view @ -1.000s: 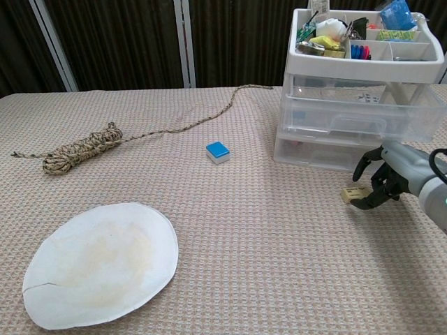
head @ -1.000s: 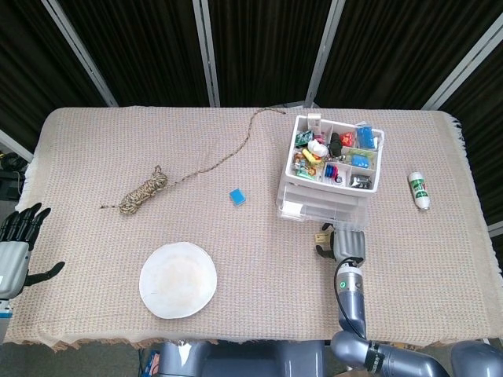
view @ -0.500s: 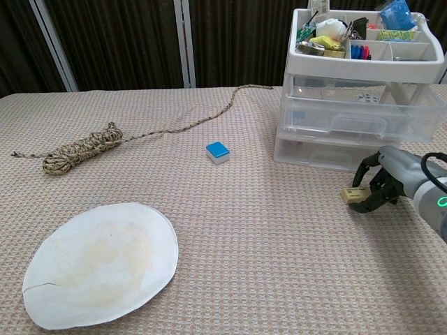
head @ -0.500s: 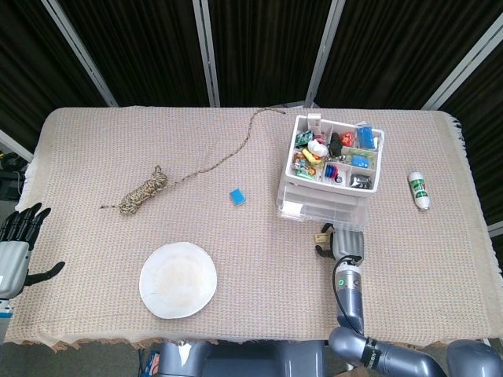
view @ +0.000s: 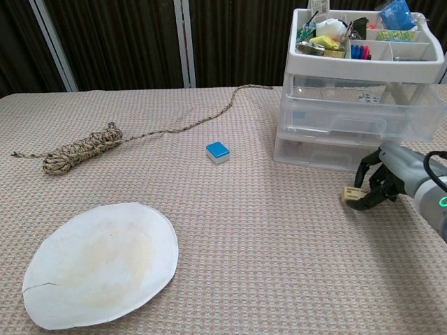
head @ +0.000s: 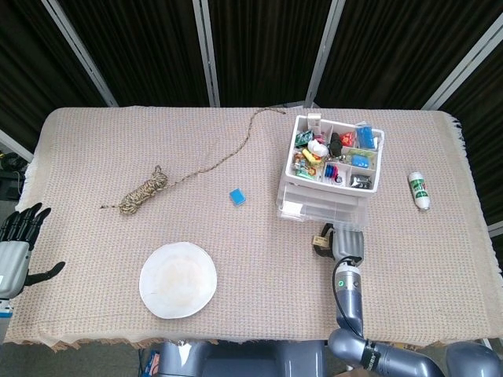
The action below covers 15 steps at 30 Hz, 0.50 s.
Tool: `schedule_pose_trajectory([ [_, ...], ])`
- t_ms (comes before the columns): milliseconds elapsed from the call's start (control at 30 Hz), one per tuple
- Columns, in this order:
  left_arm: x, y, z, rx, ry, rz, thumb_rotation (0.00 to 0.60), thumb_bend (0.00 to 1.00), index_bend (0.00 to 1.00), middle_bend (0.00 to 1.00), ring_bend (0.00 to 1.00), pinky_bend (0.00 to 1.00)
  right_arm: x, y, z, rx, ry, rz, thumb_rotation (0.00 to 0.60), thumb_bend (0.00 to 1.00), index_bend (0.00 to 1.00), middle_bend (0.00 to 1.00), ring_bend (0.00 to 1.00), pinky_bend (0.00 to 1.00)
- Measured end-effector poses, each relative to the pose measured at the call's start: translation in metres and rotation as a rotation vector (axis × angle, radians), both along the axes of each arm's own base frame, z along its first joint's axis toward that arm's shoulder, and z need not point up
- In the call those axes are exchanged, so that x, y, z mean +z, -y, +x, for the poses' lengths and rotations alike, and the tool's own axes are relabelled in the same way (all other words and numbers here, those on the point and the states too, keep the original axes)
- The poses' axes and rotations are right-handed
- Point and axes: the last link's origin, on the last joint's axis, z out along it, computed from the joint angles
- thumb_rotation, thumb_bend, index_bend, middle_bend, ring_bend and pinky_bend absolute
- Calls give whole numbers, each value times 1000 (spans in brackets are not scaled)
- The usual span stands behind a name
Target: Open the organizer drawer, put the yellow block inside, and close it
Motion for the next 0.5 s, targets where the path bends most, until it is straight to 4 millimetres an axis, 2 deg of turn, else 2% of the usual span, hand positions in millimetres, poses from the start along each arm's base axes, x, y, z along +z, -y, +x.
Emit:
schedule_pose_trajectory([
  [233, 0, 0, 0, 0, 0, -1, 600, 208, 26, 0, 0, 0, 9, -7, 1, 16, 5, -13, 600, 149, 625, 834, 768, 477],
  [500, 0, 0, 0, -3, 0, -2, 600, 209, 27, 0, 0, 0, 27, -33, -6, 17, 4, -9, 600, 151, 625, 834, 769, 477],
])
